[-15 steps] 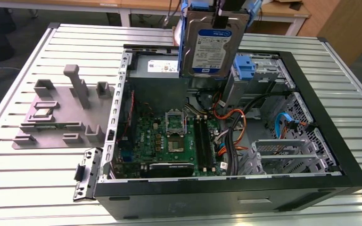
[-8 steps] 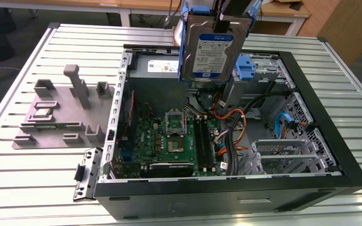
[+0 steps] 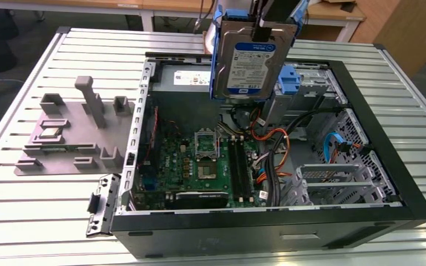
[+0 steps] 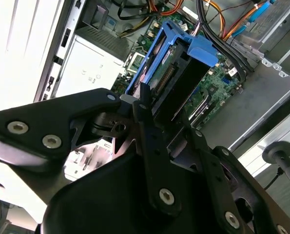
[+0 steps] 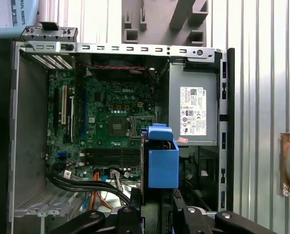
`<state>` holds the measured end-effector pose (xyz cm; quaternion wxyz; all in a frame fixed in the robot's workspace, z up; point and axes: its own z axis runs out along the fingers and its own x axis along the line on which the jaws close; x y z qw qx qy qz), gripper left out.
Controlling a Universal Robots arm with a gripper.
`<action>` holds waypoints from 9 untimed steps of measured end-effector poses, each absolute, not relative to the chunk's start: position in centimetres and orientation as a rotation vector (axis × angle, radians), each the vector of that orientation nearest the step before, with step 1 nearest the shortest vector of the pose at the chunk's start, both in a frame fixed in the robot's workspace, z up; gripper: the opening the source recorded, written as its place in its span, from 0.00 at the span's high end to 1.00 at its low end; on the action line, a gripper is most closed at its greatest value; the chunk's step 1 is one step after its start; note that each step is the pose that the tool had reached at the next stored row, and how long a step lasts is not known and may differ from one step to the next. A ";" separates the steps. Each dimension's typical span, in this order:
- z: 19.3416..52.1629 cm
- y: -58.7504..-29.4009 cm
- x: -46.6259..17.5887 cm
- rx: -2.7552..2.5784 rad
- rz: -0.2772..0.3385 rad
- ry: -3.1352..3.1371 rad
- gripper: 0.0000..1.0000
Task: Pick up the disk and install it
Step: 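Pick up the disk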
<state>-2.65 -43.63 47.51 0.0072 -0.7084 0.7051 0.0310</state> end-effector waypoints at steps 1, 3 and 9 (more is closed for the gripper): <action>47.5 -43.6 -2.6 -2.215 0.097 2.205 0.65; 47.5 -43.6 -2.6 -2.215 0.097 2.205 0.65; 47.5 -43.7 -2.6 -2.215 0.097 2.205 0.65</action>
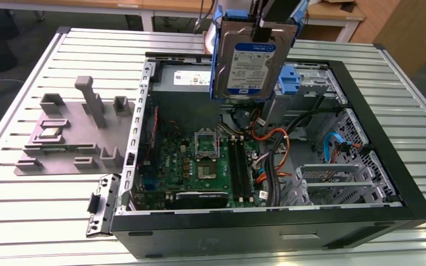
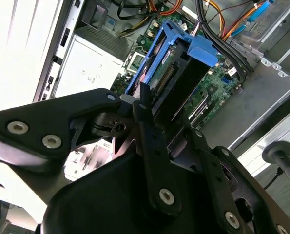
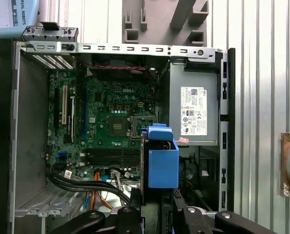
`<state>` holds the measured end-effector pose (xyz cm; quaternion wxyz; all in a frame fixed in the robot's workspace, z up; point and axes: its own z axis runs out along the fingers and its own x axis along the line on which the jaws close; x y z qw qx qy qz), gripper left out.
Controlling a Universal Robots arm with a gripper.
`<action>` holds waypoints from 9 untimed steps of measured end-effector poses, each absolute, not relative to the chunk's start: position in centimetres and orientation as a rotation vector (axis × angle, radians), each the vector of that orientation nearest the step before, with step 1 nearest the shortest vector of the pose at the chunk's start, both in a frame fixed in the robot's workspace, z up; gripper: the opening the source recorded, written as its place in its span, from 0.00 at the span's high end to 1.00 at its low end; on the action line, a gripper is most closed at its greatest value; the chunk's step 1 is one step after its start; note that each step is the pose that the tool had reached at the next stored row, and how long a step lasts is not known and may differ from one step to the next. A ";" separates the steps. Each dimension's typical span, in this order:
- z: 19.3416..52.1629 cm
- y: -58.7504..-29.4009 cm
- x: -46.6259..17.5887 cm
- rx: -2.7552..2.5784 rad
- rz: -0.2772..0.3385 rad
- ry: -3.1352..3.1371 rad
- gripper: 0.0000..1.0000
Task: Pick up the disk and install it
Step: 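Pick up the disk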
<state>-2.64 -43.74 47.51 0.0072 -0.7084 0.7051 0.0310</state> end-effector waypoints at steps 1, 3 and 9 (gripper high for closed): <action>47.5 -43.8 -2.6 -2.215 0.097 2.205 0.65; 47.5 -43.9 -2.6 -2.215 0.097 2.205 0.65; 47.5 -44.3 -2.6 -2.215 0.097 2.205 0.65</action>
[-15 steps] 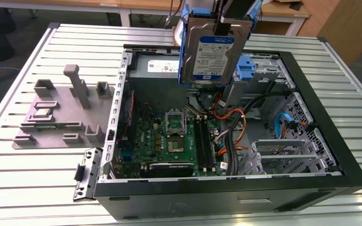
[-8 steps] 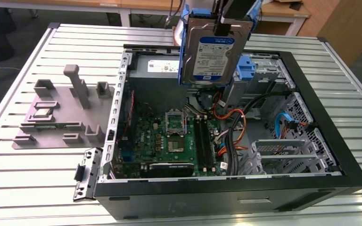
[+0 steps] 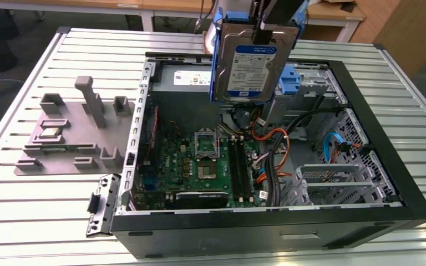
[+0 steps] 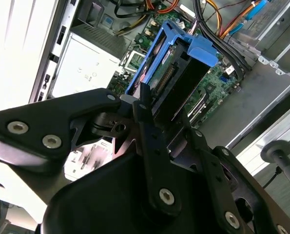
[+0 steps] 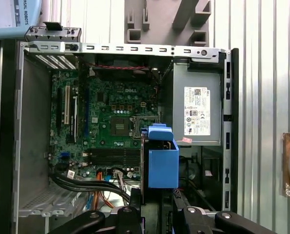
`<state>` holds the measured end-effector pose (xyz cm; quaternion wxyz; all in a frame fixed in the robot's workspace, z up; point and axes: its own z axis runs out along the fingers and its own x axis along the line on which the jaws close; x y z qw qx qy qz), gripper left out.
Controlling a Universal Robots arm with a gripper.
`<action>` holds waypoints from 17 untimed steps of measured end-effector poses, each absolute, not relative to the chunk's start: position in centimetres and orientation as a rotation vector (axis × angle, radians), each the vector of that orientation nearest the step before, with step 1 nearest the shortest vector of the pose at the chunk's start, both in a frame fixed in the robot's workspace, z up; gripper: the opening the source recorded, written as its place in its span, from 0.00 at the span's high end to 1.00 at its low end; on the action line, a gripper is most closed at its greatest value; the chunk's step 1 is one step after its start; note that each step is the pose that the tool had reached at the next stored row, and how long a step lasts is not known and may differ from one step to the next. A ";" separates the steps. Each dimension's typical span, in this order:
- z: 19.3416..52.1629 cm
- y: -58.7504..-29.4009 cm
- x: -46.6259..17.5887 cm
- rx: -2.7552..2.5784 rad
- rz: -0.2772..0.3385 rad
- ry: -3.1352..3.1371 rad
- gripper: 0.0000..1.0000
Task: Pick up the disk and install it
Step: 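Pick up the disk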
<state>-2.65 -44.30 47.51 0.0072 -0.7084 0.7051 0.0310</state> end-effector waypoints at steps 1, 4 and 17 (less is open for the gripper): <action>47.5 -44.3 -2.6 -2.215 0.097 2.205 0.65; 47.5 -44.4 -2.6 -2.215 0.097 2.205 0.65; 47.5 -44.9 -2.6 -2.215 0.097 2.205 0.65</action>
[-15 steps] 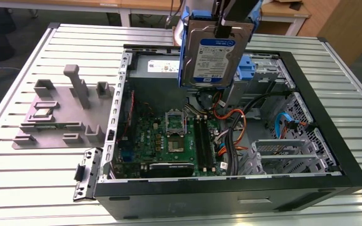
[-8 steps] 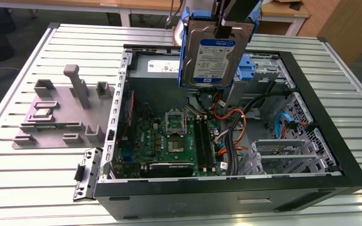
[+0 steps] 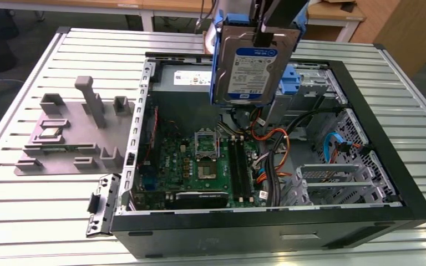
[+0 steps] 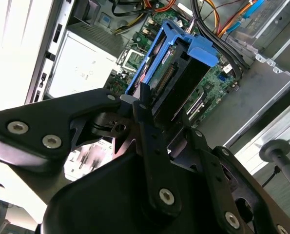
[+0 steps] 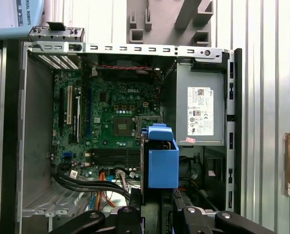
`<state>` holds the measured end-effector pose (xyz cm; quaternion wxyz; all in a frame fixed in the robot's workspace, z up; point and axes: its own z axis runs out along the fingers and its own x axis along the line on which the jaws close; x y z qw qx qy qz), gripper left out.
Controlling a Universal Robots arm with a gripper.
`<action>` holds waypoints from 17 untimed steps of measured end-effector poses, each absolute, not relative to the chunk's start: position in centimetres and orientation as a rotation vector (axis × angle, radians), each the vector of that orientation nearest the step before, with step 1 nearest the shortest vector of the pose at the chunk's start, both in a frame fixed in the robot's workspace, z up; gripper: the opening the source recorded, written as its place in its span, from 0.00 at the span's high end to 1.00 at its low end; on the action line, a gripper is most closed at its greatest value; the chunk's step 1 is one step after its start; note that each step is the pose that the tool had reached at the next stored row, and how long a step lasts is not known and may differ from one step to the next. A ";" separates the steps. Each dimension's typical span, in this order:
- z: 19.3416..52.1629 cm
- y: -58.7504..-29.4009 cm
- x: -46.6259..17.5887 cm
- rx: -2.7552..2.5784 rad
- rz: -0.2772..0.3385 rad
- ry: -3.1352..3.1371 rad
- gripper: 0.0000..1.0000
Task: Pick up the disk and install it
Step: 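Pick up the disk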
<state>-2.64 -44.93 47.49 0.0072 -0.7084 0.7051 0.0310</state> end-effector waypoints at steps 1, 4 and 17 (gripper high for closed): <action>47.5 -45.1 -2.6 -2.215 0.097 2.205 0.65; 47.5 -45.6 -2.6 -2.215 0.097 2.205 0.65; 47.3 -48.0 -2.6 -2.215 0.097 2.205 0.65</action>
